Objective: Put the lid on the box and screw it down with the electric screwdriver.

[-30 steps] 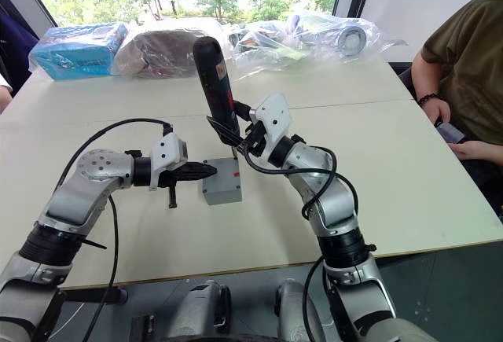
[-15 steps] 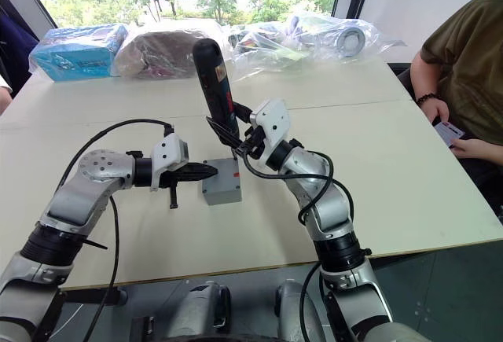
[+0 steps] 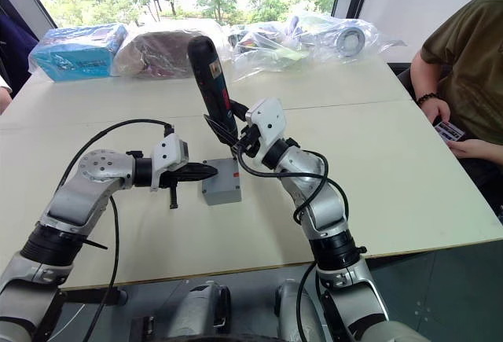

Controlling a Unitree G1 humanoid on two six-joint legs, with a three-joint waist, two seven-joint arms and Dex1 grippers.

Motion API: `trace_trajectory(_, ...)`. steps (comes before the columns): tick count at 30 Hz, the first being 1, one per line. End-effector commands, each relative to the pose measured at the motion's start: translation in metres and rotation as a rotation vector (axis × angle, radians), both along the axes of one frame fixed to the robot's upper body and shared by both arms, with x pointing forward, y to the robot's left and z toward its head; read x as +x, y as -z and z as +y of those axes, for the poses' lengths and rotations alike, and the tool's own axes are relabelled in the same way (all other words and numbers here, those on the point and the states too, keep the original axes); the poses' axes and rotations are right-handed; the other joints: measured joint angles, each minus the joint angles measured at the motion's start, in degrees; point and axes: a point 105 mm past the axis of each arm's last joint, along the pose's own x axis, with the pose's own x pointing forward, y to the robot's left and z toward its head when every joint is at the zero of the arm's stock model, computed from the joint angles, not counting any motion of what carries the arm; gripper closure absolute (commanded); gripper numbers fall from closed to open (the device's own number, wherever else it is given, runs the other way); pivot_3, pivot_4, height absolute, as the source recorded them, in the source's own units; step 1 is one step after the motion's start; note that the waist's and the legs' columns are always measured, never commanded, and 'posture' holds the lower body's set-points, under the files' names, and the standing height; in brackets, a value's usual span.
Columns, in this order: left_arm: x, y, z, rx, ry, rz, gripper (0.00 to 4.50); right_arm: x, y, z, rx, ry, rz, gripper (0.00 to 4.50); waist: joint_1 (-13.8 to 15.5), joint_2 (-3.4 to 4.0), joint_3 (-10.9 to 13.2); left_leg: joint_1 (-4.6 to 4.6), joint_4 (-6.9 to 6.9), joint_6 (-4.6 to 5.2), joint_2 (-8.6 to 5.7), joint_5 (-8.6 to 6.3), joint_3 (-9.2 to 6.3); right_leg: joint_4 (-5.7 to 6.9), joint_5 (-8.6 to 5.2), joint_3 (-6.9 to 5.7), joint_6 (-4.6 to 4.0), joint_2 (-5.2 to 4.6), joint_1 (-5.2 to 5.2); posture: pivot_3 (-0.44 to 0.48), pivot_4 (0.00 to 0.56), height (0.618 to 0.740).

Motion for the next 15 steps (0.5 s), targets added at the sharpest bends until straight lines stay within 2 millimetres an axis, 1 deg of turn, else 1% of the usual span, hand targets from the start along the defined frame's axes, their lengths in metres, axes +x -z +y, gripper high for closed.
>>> trace_trajectory(1, -0.002, 0.013, 0.006, 0.032, -0.014, 0.054, 4.50, -0.002, -0.010, 0.004, 0.019, -0.015, -0.038, 2.68, 0.0, 0.00, 0.0, 0.00, 0.00, 0.00, 0.00, 0.00, 0.00, 0.00, 0.00, 0.00, 0.00, 0.00, 0.00, 0.000, 0.150, 0.740)
trace_trajectory(15, 0.000, 0.012, 0.006, 0.029, -0.017, 0.062, 4.50, -0.003, -0.025, 0.002, 0.061, 0.000, -0.070, 2.68, 0.0, 0.00, 0.0, 0.00, -0.01, 0.00, 0.01, 0.00, -0.03, 0.00, 0.00, 0.00, 0.00, 0.00, 0.00, 0.000, 0.150, 0.740)
